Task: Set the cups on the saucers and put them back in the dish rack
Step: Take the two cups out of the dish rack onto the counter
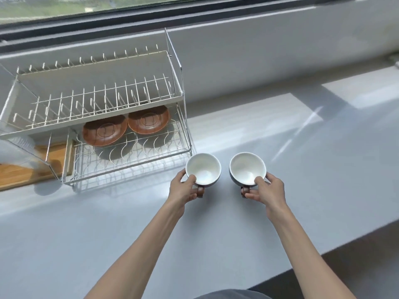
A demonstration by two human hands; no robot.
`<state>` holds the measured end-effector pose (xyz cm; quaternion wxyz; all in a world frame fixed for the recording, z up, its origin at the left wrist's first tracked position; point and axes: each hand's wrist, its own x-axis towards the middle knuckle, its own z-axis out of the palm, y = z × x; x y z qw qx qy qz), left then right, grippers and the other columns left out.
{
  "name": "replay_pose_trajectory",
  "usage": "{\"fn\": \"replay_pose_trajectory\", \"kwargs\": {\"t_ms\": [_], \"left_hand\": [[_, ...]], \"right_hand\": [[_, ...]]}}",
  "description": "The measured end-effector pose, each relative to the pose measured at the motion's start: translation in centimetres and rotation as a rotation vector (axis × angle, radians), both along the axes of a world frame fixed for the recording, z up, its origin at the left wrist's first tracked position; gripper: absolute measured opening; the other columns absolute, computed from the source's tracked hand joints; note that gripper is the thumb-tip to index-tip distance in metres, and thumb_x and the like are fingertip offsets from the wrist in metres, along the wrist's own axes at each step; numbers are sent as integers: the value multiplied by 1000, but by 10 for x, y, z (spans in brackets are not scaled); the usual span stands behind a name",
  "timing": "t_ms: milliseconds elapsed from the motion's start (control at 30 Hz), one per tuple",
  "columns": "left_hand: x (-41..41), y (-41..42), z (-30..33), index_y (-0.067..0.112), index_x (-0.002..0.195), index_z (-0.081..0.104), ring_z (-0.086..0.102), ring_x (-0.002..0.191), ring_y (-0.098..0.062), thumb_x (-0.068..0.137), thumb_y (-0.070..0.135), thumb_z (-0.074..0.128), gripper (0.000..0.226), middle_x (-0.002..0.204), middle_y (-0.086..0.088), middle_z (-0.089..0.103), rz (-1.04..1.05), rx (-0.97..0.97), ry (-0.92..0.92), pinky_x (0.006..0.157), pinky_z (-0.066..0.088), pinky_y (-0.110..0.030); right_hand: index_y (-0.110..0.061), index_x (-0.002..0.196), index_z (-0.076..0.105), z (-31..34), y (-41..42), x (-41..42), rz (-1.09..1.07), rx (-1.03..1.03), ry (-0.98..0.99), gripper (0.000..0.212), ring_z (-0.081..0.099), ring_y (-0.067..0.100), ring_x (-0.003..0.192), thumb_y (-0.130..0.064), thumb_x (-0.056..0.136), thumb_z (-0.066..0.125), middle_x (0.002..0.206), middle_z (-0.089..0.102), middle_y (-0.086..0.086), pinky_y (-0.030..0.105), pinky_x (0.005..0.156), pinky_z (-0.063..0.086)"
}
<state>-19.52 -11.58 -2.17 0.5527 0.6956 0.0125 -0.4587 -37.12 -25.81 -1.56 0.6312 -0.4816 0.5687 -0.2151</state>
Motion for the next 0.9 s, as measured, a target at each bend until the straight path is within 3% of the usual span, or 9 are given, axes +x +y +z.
{"fn": "replay_pose_trajectory", "kwargs": {"t_ms": [167,400,600,900], "left_hand": [[-4,-30,-7,23,136,53,60,63,-30,88,9,46,50,71,-14,63,-22,7,-10,57,43,-25],[3,-50,-17,20,151,37,59,57,-28,90,9,46,63,56,-7,63,-41,30,-15,55,42,-25],[7,-50,-22,23,139,52,62,57,-27,89,8,46,53,54,-3,62,-43,32,-20,55,41,-26],[6,-44,-27,24,142,52,61,61,-29,91,8,46,53,55,-4,64,-76,20,-9,51,47,-20]], "right_hand": [[-5,121,56,-11,-15,-7,-92,15,-15,34,71,30,55,-1,90,42,101,68,35,26,46,56],[-5,123,56,-24,-23,-6,-142,40,-7,38,70,30,55,0,88,42,91,68,25,27,47,55],[-5,121,57,-30,-21,-1,-159,46,8,37,71,30,55,0,88,42,85,69,20,26,47,55],[-9,125,54,-31,-15,1,-147,49,10,39,69,29,54,1,89,40,90,68,21,27,47,55]]}}
